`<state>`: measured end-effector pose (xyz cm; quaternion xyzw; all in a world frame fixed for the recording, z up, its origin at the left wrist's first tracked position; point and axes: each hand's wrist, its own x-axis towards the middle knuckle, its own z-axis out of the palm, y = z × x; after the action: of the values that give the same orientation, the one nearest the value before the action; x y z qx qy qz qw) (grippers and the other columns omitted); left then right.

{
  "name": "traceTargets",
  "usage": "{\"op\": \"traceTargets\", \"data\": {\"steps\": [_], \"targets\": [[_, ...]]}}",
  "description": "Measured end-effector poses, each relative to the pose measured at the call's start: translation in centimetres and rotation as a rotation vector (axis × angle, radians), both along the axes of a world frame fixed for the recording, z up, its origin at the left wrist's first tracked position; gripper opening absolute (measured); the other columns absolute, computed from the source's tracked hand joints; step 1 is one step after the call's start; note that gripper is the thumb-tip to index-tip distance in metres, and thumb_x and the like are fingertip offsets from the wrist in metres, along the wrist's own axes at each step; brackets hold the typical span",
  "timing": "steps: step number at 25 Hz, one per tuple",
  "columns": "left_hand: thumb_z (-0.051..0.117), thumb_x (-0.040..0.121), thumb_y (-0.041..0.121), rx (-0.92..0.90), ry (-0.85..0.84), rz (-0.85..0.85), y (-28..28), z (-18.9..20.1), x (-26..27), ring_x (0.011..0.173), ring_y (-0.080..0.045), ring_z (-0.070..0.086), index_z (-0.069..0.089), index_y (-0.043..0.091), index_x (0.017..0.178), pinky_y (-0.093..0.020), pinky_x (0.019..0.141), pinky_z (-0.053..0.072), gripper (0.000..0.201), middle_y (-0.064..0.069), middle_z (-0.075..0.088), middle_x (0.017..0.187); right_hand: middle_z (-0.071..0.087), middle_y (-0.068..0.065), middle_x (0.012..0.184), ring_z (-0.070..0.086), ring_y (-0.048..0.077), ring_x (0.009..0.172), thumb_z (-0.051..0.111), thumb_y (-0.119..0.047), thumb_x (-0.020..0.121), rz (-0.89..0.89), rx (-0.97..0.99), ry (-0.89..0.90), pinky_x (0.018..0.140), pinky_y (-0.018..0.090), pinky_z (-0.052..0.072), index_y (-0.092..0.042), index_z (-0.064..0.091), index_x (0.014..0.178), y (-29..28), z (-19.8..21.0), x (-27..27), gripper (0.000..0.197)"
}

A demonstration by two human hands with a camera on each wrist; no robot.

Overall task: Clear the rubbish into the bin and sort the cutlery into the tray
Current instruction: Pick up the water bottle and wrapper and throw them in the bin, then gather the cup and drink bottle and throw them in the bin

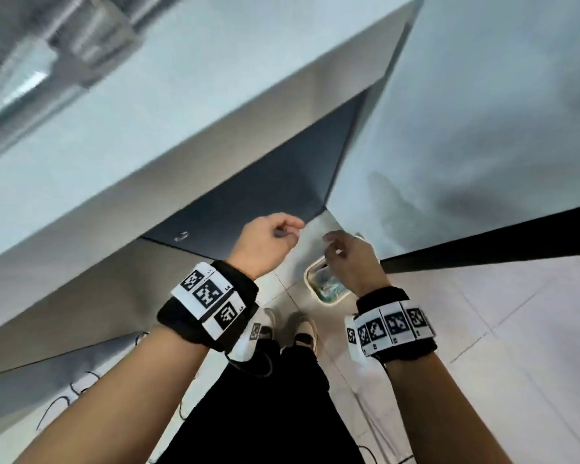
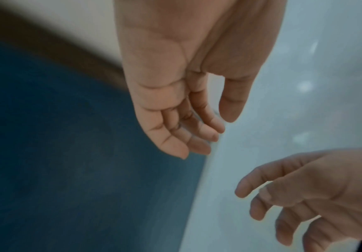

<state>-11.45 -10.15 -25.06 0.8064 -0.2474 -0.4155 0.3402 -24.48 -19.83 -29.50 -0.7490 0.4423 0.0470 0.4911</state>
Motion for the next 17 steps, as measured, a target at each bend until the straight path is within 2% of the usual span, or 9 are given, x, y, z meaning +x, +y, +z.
{"op": "traceTargets", "data": {"steps": [1,3,5,8,9,12,14,15,17], "targets": [[0.056,0.088,0.01,-0.019,-0.016,0.018,0.8,2.1,0.6,0.069,0.007,0.057,0.069,0.015,0.105,0.004,0.067,0.038,0.021,0.006,0.064,0.09,0.059,0.002,0.084,0.057,0.02,0.079,0.051,-0.007,0.086,0.028,-0.016,-0.044,0.081,0.024,0.045,-0.01,0.063,0.11,0.3,2.1,0.6,0.027],[0.056,0.089,0.01,-0.079,-0.043,0.067,3.2,7.2,1.6,0.068,0.01,0.055,0.068,0.014,0.105,0.006,0.063,0.038,0.02,0.009,0.063,0.085,0.057,-0.002,0.076,0.053,0.014,0.065,0.054,-0.009,0.085,0.134,-0.08,-0.149,0.076,0.026,0.048,-0.01,0.064,0.109,1.3,6.9,2.4,0.026],[0.056,0.089,0.007,-0.145,-0.046,0.124,6.0,11.7,2.5,0.064,0.007,0.053,0.064,0.016,0.105,0.002,0.061,0.039,0.02,0.014,0.057,0.077,0.059,-0.001,0.081,0.049,0.005,0.06,0.057,-0.011,0.085,0.274,-0.131,-0.228,0.067,0.007,0.043,-0.011,0.064,0.11,2.9,11.4,4.8,0.026],[0.058,0.089,0.011,-0.204,-0.118,0.288,12.0,17.5,4.4,0.063,-0.002,0.058,0.062,0.024,0.097,-0.01,0.063,0.045,0.016,0.011,0.056,0.072,0.06,-0.002,0.09,0.051,0.002,0.064,0.058,-0.012,0.086,0.452,-0.139,-0.378,0.06,-0.001,0.04,-0.017,0.063,0.11,6.6,17.6,9.2,0.025],[0.058,0.089,0.013,-0.22,-0.134,0.333,13.6,18.9,4.9,0.065,-0.007,0.059,0.062,0.026,0.095,-0.012,0.06,0.045,0.014,0.01,0.057,0.073,0.06,-0.003,0.091,0.052,0.003,0.067,0.057,-0.013,0.087,0.478,-0.128,-0.417,0.06,-0.001,0.041,-0.02,0.063,0.109,7.7,19.2,10.3,0.024],[0.057,0.089,0.015,-0.269,-0.284,0.52,20.9,22.9,7.4,0.065,-0.009,0.056,0.062,0.028,0.094,-0.005,0.05,0.04,0.014,0.009,0.059,0.077,0.062,-0.002,0.093,0.056,0.011,0.069,0.058,-0.012,0.086,0.627,-0.154,-0.541,0.06,0.006,0.043,-0.02,0.064,0.107,13.1,23.4,15.3,0.023],[0.057,0.089,0.014,-0.264,-0.404,0.642,26.0,24.3,9.0,0.063,-0.008,0.054,0.063,0.026,0.094,-0.002,0.046,0.036,0.014,0.007,0.061,0.082,0.063,-0.001,0.096,0.059,0.018,0.075,0.058,-0.013,0.086,0.747,-0.178,-0.576,0.068,0.02,0.05,-0.019,0.064,0.107,17.4,25.2,18.5,0.022],[0.057,0.089,0.014,-0.244,-0.449,0.693,28.4,24.7,9.9,0.062,-0.007,0.053,0.064,0.024,0.096,-0.002,0.046,0.036,0.014,0.005,0.061,0.085,0.063,-0.001,0.097,0.06,0.019,0.078,0.058,-0.014,0.086,0.798,-0.192,-0.583,0.072,0.027,0.051,-0.018,0.064,0.107,19.4,25.9,20.0,0.022],[0.057,0.088,0.014,-0.136,-0.555,0.756,33.0,25.2,11.7,0.065,-0.008,0.053,0.066,0.016,0.105,-0.005,0.053,0.037,0.02,0.003,0.062,0.092,0.061,-0.003,0.098,0.058,0.014,0.079,0.056,-0.015,0.087,0.881,-0.259,-0.577,0.074,0.023,0.048,-0.017,0.064,0.109,23.0,27.1,23.0,0.023]]}}
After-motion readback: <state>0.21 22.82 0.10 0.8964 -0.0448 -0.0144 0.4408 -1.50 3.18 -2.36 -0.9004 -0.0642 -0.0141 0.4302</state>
